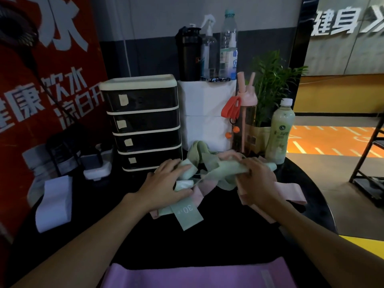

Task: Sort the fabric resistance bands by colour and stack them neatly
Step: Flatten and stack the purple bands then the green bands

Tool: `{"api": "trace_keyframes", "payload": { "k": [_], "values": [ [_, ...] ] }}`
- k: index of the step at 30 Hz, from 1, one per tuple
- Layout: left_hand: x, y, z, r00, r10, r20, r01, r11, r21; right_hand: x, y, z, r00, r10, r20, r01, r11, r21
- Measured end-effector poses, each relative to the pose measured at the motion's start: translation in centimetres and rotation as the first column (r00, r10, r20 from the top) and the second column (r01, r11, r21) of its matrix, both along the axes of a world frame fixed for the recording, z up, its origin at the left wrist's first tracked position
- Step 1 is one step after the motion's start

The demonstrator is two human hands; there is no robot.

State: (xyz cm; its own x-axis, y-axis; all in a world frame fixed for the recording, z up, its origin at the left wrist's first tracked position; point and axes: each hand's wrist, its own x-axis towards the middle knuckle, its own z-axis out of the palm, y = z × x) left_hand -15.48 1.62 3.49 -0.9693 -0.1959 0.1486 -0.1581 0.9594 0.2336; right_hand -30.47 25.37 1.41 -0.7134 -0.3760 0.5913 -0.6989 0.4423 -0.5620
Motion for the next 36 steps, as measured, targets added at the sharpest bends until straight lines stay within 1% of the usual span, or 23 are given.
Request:
{"api": "trace_keyframes", "payload": {
  "k": [1, 2, 3, 5, 6, 8, 10, 12, 14, 17, 19, 20, 22, 24, 26, 29, 32, 36],
  "values": [
    [0.0, -0.1, -0.1, 1.000, -0.009, 0.012, 0.009, 1.000, -0.013, -0.2, 0.1, 0.2, 0.998, -0.048, 0.034, 0.049, 0.999, -0.021],
    [0.0, -0.1, -0.1, 1.000, -0.012, 0.018, 0.012, 1.000, -0.011, -0.4, 0.2, 0.5, 0.997, -0.057, 0.054, 0.055, 0.998, 0.039],
    [-0.1, 0.0, 0.0, 1.000, -0.013, 0.021, 0.013, 1.000, 0.002, -0.5, 0.1, 0.6, 0.997, -0.025, 0.071, 0.015, 0.989, 0.144],
    [-0.3, 0.5, 0.4, 0.999, -0.015, 0.037, 0.013, 0.999, 0.038, -0.2, 0.0, 1.1, 0.987, 0.080, 0.141, -0.126, 0.927, 0.352],
    [-0.4, 0.8, 0.6, 0.999, -0.017, 0.040, 0.015, 0.999, 0.045, 0.1, 0.0, 1.4, 0.978, 0.116, 0.175, -0.180, 0.893, 0.413],
    [-0.2, 1.5, 1.1, 0.999, -0.020, 0.025, 0.019, 0.999, 0.038, 0.7, 0.0, 2.1, 0.960, 0.152, 0.234, -0.248, 0.849, 0.467],
    [0.2, 1.9, 1.3, 1.000, -0.023, -0.007, 0.023, 0.999, 0.028, 1.5, 0.2, 3.0, 0.953, 0.152, 0.261, -0.264, 0.839, 0.476],
    [0.7, 2.0, 1.4, 0.999, -0.019, -0.033, 0.019, 1.000, 0.016, 2.3, 0.7, 3.6, 0.964, 0.120, 0.238, -0.224, 0.849, 0.478],
    [1.6, 2.0, 1.6, 0.997, -0.017, -0.075, 0.018, 1.000, 0.005, 3.1, 1.3, 3.8, 0.967, 0.123, 0.222, -0.210, 0.879, 0.428],
    [4.1, 2.0, 2.3, 0.982, -0.022, -0.188, 0.024, 1.000, 0.012, 4.7, 2.7, 3.8, 0.967, 0.167, 0.192, -0.222, 0.922, 0.318],
    [6.5, 1.7, 2.6, 0.966, -0.040, -0.256, 0.053, 0.998, 0.044, 6.4, 4.1, 3.8, 0.971, 0.161, 0.176, -0.210, 0.928, 0.309],
    [7.9, 1.5, 2.5, 0.956, -0.057, -0.287, 0.076, 0.996, 0.055, 7.2, 4.8, 3.7, 0.968, 0.184, 0.171, -0.230, 0.923, 0.308],
    [10.8, 1.3, 2.0, 0.948, -0.073, -0.309, 0.106, 0.990, 0.092, 9.0, 6.3, 3.2, 0.937, 0.283, 0.207, -0.336, 0.891, 0.305],
    [14.2, 1.3, 1.6, 0.968, -0.074, -0.238, 0.120, 0.975, 0.187, 10.6, 8.1, 2.0, 0.910, 0.324, 0.258, -0.399, 0.853, 0.336],
    [17.0, 1.3, 0.8, 0.988, -0.071, -0.137, 0.104, 0.964, 0.246, 11.8, 9.8, 0.9, 0.908, 0.303, 0.291, -0.401, 0.830, 0.388],
    [20.2, 0.9, -0.6, 0.997, -0.062, -0.041, 0.070, 0.969, 0.238, 13.1, 11.6, -0.1, 0.929, 0.256, 0.268, -0.358, 0.808, 0.468],
    [21.4, 0.7, -1.7, 0.998, -0.061, -0.035, 0.067, 0.981, 0.182, 14.0, 12.0, -0.3, 0.946, 0.233, 0.226, -0.321, 0.775, 0.544],
    [21.8, 1.1, -1.8, 0.999, -0.047, 0.003, 0.046, 0.982, 0.182, 14.7, 11.9, -0.1, 0.954, 0.217, 0.206, -0.299, 0.722, 0.624]
  ]
}}
